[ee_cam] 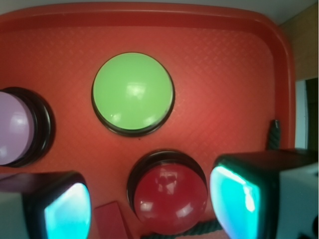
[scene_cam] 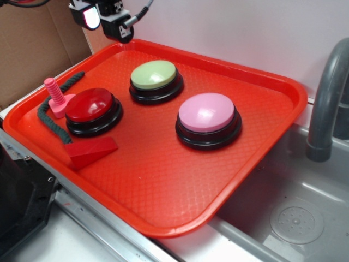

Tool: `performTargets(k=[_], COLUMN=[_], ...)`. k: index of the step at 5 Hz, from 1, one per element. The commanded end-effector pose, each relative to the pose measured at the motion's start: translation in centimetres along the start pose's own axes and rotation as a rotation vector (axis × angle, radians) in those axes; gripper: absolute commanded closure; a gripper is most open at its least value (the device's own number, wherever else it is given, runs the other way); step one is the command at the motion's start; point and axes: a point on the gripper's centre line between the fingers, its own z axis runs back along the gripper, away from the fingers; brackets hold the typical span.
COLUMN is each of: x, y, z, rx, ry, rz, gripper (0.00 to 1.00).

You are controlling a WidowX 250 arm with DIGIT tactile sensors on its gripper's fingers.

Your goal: Push the green button.

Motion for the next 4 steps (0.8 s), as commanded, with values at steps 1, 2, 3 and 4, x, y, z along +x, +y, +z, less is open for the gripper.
performTargets(k=[1, 2, 3, 4], x=[0.3, 0.0, -0.2, -0.5], y=[0.3, 0.3, 0.1, 0.0], z=[2.9, 3.3, 3.8, 4.2], rx=[0.021, 0.018, 0.035, 0.037], ry=[-0.093, -0.103, -0.093, -0.092], rz=[0.025, 0.028, 0.046, 0.067], gripper=[0.0, 0.0, 0.0, 0.0])
